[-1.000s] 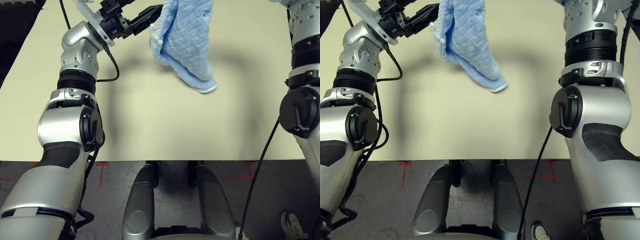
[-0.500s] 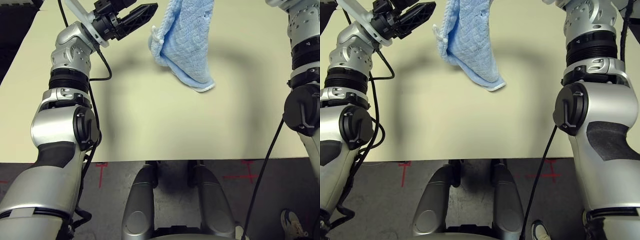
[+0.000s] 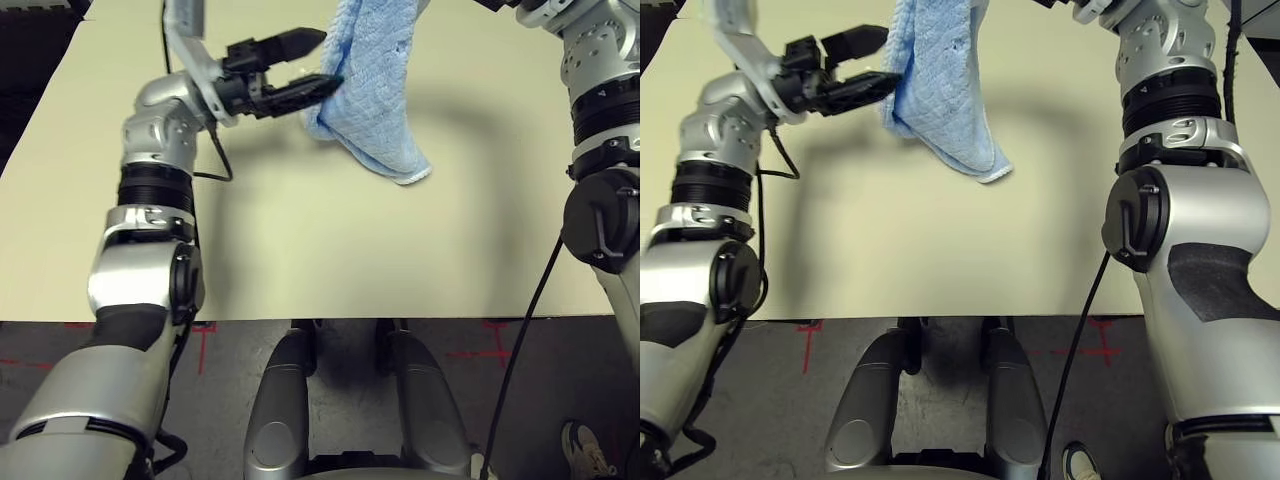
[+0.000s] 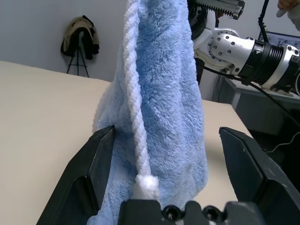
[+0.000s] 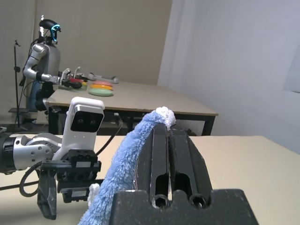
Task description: Fold the towel and set it aside.
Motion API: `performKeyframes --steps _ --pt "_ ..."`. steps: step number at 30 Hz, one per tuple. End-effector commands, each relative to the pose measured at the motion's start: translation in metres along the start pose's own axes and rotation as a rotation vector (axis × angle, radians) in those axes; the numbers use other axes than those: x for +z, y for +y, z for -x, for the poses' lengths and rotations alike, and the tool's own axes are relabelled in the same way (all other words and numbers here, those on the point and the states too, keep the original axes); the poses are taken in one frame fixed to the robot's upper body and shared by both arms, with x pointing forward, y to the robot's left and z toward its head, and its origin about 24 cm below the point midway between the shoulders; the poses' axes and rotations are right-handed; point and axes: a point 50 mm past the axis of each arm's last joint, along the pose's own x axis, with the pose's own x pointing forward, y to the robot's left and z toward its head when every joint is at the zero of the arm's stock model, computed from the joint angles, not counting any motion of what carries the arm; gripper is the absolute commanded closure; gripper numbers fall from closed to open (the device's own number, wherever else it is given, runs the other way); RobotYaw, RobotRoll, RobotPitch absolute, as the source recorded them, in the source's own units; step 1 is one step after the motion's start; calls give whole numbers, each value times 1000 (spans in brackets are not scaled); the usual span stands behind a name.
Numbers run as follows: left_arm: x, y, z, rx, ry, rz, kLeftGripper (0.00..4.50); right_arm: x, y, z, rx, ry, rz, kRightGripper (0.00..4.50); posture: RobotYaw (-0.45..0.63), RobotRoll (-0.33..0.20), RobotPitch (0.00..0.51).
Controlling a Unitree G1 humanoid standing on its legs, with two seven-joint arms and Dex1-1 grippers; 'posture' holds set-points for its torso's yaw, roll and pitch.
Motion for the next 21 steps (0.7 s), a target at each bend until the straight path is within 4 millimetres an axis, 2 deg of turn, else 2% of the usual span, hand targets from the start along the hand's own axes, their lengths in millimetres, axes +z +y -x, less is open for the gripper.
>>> performKeyframes --steps 1,10,14,21 --pt "-12 -4 -6 -21 52 6 0 22 -7 -5 -20 -43 71 4473 68 0 284" --pt "-51 6 11 165 264 -15 0 48 -19 -1 -138 -94 145 4473 61 0 292" --pt "-57 9 12 214 264 -15 0 63 -24 -1 -190 -114 179 4473 55 0 294" --pt "-57 8 4 170 226 -17 0 86 -32 4 -280 -109 267 4473 43 0 291"
